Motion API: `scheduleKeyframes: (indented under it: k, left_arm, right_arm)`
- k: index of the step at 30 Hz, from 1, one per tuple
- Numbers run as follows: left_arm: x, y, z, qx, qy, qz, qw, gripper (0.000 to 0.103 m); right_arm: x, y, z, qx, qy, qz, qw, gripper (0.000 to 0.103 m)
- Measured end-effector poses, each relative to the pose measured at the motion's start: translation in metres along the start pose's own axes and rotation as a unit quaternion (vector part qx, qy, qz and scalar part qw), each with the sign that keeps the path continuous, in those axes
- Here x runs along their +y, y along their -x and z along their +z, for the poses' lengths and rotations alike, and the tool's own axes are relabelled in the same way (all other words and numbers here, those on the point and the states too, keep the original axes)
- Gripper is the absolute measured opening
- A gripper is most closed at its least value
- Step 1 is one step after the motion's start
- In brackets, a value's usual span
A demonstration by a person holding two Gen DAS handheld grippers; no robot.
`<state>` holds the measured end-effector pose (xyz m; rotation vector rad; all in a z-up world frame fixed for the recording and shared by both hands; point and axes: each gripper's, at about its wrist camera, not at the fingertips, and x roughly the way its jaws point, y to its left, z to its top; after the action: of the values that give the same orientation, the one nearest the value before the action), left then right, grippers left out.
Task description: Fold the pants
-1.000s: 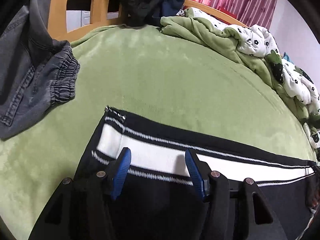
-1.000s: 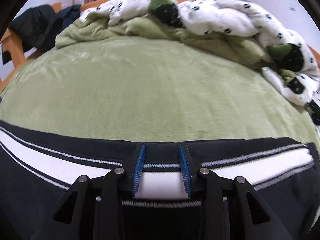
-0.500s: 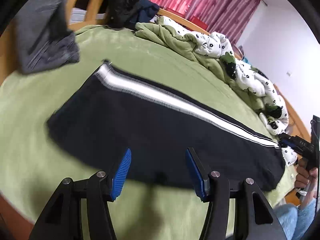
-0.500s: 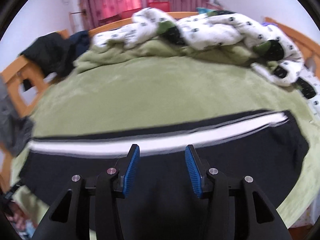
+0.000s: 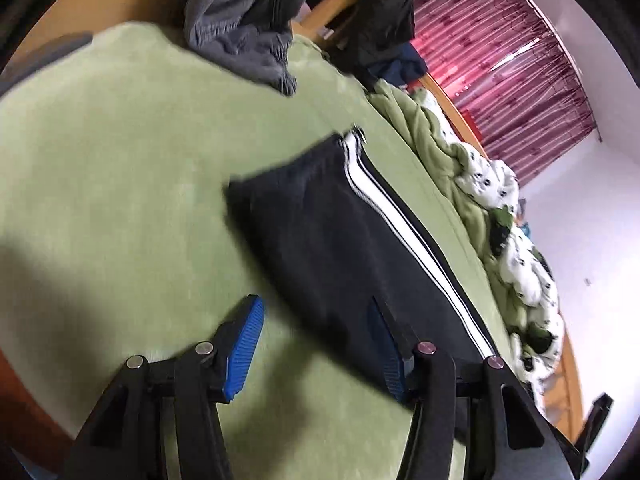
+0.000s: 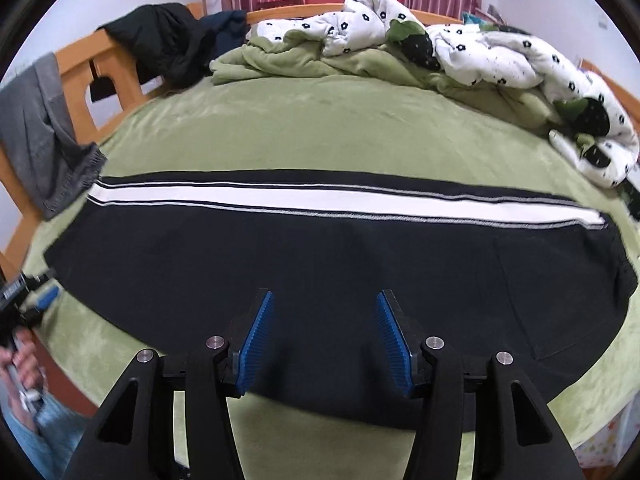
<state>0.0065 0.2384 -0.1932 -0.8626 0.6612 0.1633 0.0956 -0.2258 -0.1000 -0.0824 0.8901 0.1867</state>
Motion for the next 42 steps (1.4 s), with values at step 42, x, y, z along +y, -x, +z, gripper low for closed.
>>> scheduleKeyframes:
  k: [42]
  left_arm:
    - [-0.334,-0.074,-0.266,0.191,-0.368,-0.118,0.9023,0.045]
  right_arm:
    - [-0.167,0.028,-0.066,-0.059,-0.154,0.002,0.986,0.053]
